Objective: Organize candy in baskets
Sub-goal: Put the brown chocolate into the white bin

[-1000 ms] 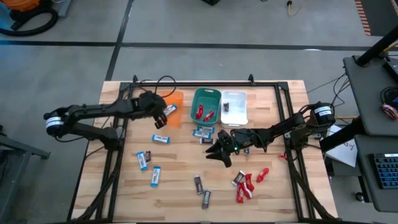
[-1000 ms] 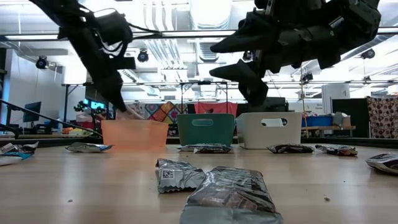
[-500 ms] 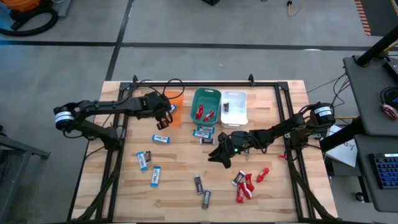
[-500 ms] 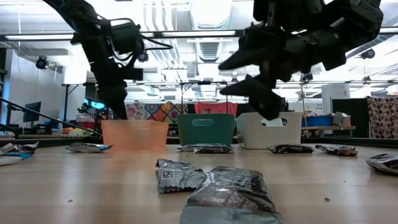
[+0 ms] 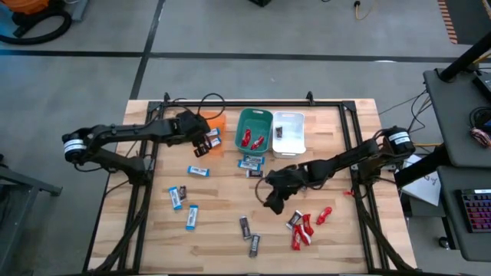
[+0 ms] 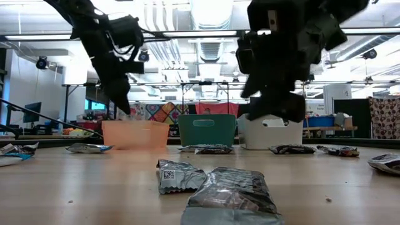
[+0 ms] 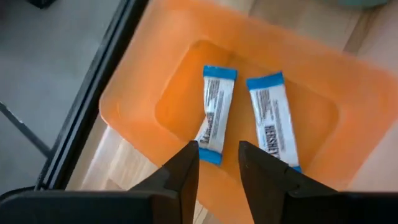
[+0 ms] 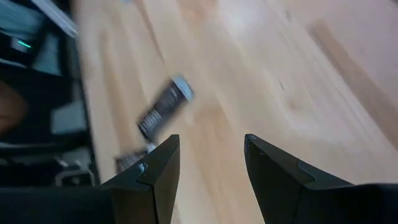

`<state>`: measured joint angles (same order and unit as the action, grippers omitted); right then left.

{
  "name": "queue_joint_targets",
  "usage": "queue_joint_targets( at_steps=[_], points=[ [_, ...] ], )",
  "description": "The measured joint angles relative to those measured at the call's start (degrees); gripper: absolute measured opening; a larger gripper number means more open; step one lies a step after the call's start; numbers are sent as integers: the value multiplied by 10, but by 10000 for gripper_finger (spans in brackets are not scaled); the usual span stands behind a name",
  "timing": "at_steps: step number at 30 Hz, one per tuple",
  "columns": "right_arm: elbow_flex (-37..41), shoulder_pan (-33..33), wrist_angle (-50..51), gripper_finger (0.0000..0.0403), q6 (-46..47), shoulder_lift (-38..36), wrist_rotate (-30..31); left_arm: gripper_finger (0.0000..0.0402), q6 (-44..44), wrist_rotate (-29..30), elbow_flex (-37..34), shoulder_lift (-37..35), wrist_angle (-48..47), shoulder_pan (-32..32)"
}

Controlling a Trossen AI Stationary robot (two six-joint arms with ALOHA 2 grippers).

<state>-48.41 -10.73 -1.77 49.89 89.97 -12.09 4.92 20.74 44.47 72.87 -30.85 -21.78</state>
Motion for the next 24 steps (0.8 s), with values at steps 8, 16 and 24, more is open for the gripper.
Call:
queue_joint_targets(
  at_steps=[8,16,24],
  points=[
    [-93,-18,299,169,22,-3,8,99,-44,-70,-6,-53,27,51],
    [-141,-33,501,168,35,-4,47,99,-66,-74,-25,-109,87,151],
    [-122,-33,539,169,64,-29,46,99,-99,-73,-47,-146,125,238]
  ],
)
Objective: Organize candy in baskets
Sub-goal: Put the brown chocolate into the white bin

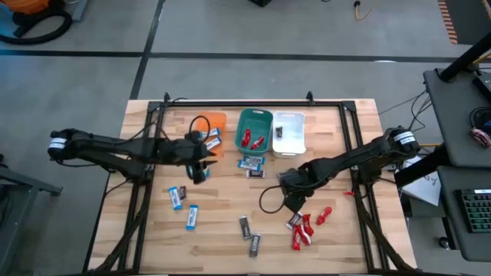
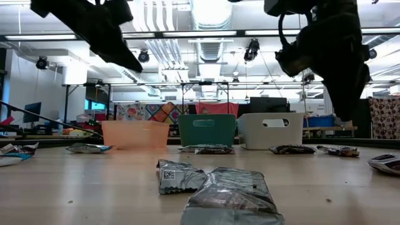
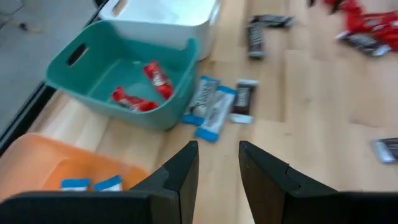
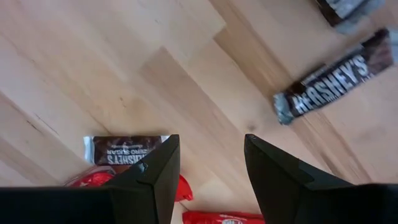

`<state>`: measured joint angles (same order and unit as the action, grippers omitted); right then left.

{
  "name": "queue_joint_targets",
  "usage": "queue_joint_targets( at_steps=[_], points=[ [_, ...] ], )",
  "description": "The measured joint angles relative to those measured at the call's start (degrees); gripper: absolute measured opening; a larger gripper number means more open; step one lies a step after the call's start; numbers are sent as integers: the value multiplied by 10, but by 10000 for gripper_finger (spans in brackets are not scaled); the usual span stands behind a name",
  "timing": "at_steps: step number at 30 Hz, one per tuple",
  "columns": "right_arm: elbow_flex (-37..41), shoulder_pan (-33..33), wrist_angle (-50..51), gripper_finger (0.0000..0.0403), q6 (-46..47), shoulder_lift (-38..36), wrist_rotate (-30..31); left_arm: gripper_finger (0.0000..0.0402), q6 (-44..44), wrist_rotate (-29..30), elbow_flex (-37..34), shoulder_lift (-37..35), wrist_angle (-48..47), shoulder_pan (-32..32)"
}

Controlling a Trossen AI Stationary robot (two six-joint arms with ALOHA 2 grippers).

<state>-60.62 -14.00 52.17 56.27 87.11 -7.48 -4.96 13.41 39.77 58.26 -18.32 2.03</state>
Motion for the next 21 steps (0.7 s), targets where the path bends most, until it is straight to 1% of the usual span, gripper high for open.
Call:
queue_joint_targets(
  at_steps=[4,7,12,17,21],
  points=[
    [21,0,0,169,24,-27,9,99,-22,1,-1,-7,-1,28],
    [49,0,0,169,49,-50,33,99,-27,2,-1,-9,-1,45],
    [101,2,-5,169,113,-84,87,99,-31,26,-1,-8,1,56],
    [146,7,-59,169,150,-95,122,99,-31,27,-1,-3,15,56],
    [171,11,-121,169,153,-76,131,99,-31,27,-2,-1,19,56]
  ],
)
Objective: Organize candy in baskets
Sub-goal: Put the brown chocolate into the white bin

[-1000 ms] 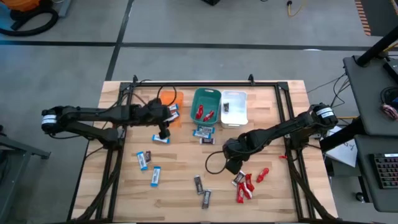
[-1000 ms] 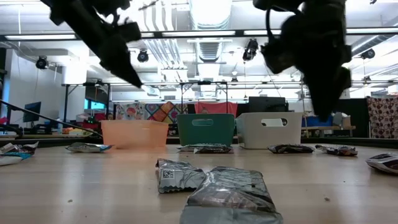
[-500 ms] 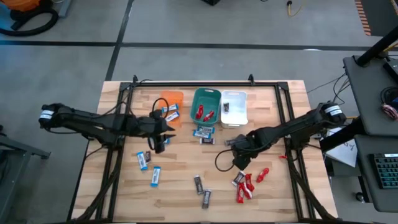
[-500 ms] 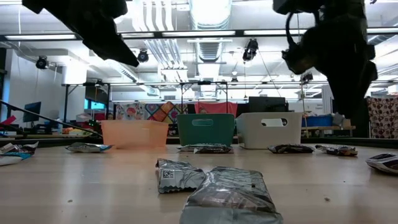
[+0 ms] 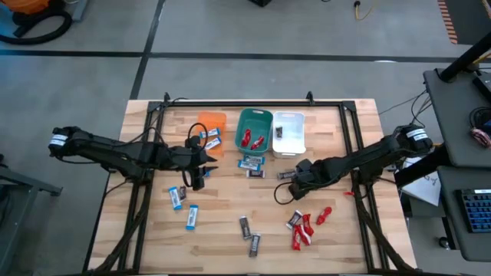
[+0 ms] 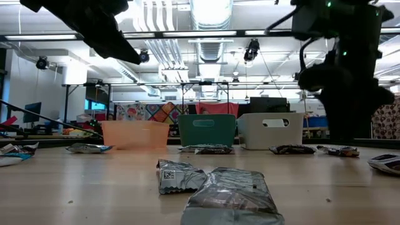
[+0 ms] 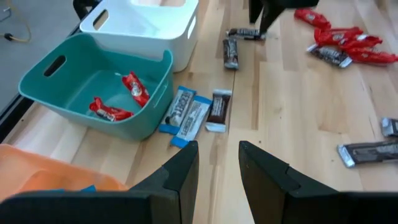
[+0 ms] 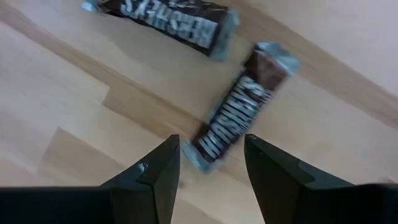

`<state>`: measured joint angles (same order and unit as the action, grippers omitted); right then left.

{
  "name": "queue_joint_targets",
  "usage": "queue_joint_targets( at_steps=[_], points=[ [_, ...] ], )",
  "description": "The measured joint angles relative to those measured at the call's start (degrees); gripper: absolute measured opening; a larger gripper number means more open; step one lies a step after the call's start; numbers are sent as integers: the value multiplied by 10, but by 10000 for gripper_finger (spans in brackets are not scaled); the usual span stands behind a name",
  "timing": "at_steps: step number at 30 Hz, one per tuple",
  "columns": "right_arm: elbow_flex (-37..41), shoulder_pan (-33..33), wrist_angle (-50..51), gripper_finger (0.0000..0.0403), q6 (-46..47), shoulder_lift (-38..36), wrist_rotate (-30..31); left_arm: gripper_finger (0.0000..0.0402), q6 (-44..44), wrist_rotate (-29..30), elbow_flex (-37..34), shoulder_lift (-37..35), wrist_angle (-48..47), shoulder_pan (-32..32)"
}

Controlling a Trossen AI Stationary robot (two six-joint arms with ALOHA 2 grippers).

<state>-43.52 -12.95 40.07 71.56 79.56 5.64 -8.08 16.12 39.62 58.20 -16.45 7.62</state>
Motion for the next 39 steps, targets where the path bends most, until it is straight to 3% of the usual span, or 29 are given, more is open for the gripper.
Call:
queue_joint_targets(
  at_steps=[10,20,25,29,35,39],
  points=[
    [3,1,-16,156,6,52,7,99,0,0,0,2,-1,0],
    [-1,1,-13,47,2,51,7,99,0,0,0,15,1,0],
    [-2,1,-14,14,-8,36,1,99,7,0,0,19,2,0],
    [-3,1,-11,9,-24,10,-12,99,33,20,0,17,2,0],
    [-3,1,-6,8,-51,-33,-18,99,75,103,0,17,2,-1],
    [-3,1,-6,9,-33,-48,-7,99,95,111,0,17,3,-3]
  ],
)
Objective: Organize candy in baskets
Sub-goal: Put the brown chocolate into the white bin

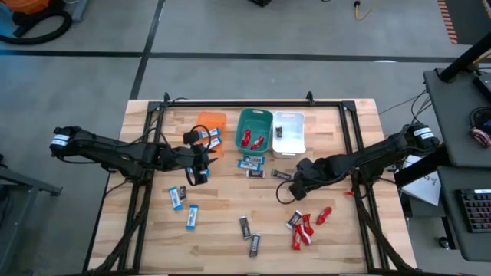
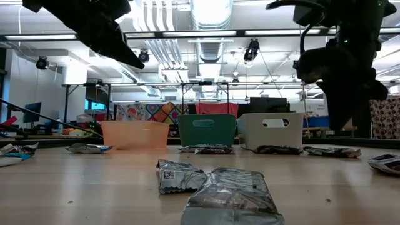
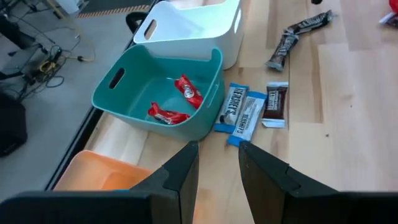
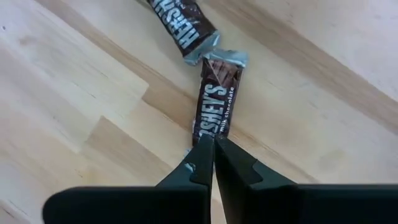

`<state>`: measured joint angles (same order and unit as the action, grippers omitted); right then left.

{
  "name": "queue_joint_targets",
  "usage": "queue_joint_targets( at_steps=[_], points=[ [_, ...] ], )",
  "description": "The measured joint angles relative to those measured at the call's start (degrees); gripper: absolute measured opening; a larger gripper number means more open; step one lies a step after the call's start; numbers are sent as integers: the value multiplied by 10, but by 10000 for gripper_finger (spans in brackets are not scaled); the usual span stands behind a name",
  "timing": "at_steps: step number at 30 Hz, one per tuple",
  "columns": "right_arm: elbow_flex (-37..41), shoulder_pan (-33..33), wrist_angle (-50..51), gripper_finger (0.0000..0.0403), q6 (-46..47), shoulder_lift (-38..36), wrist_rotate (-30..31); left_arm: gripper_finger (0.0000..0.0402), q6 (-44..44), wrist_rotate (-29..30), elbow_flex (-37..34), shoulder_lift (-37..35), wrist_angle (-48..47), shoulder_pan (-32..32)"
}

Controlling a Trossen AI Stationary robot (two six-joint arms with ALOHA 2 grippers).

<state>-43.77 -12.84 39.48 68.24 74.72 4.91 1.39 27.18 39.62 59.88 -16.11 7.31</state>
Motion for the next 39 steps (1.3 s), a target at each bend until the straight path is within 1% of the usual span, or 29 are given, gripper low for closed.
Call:
queue_joint_targets(
  at_steps=[3,5,8,10,13,17,18,20,24,27,30,32,34,36,39],
  points=[
    [0,0,-12,19,12,4,-13,99,10,-6,0,0,-3,0],
    [0,0,-37,37,5,15,-23,97,16,-7,0,-1,-4,0],
    [0,0,-80,72,-49,31,-11,92,23,-7,0,-3,-5,0],
    [-1,-11,-90,97,-85,39,26,87,21,-7,0,-6,-6,0],
    [5,-51,-89,132,-97,37,107,80,7,-7,1,-9,-10,1],
    [38,-121,-97,167,-27,17,223,78,-22,-9,1,-11,-10,3],
    [51,-139,-113,174,-8,17,256,77,-27,-11,1,-11,-10,3],
    [77,-173,-140,185,17,19,300,77,-30,-12,1,-11,-2,3],
    [129,-210,-194,193,42,30,363,77,-30,-12,1,-11,21,3],
    [159,-223,-233,194,31,36,412,77,-30,-12,1,-11,36,3],
    [178,-226,-238,194,27,43,444,77,-31,-12,1,-11,44,3],
    [187,-232,-267,194,-1,51,469,77,-34,-12,1,-11,49,3],
    [194,-234,-307,194,-39,58,487,77,-34,-12,1,-11,52,3],
    [202,-233,-324,194,-66,73,500,77,-34,-12,1,-11,59,3],
    [204,-233,-360,194,-68,97,507,77,-40,-12,1,-11,63,3]
  ],
)
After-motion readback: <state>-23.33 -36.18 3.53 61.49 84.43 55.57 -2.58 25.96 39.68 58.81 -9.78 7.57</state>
